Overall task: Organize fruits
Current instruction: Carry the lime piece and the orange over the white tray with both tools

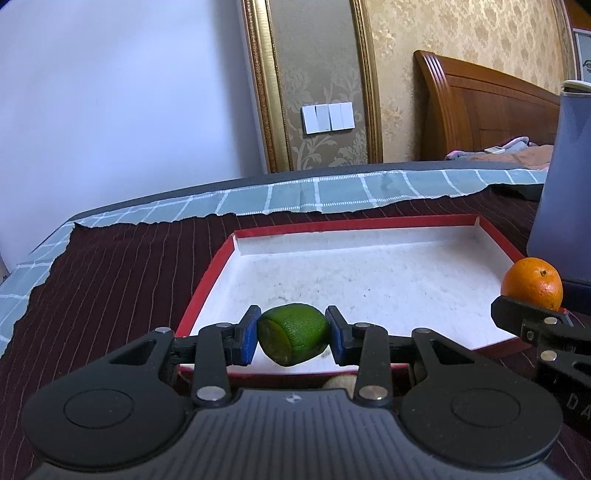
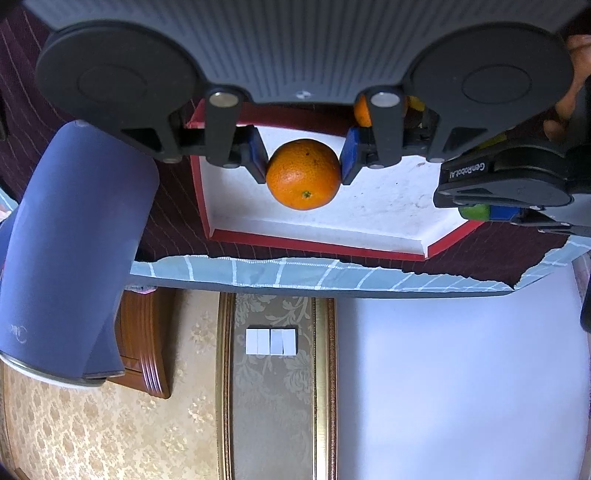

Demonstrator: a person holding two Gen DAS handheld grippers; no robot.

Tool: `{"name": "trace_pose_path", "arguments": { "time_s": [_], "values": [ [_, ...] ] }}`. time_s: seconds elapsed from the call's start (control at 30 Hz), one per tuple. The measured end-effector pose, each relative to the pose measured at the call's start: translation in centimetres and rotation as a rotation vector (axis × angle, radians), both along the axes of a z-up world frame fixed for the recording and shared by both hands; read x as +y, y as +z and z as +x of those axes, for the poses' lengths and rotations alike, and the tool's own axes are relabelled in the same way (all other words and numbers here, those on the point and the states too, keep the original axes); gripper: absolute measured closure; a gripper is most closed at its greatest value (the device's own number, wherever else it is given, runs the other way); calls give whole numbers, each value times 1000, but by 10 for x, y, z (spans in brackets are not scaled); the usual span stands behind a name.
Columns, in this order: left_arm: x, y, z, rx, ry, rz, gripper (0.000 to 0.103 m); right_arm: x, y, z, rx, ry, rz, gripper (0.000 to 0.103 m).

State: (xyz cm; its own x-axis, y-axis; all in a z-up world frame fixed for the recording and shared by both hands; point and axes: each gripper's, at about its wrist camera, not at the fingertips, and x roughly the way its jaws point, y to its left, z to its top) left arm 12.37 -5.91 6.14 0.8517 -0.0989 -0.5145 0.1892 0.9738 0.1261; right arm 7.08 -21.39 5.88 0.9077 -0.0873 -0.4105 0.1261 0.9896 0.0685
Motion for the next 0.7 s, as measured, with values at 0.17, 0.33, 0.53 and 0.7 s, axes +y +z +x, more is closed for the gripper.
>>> {"name": "trace_pose_path", "arguments": {
  "time_s": [0.17,0.33,0.53,0.7],
  "values": [
    [-3,1,9,-1,0,9,66,-2,1,9,6,-2,-5,63],
    [-7,1,18,-3,1,19,66,-3,2,20,10,-3,-8,63],
    [-9,-1,28,3,7,23,66,-7,2,33,20,-5,-8,63],
    [-11,-3,36,9,8,30,66,-9,0,43,28,-4,-2,63]
  ]
}}
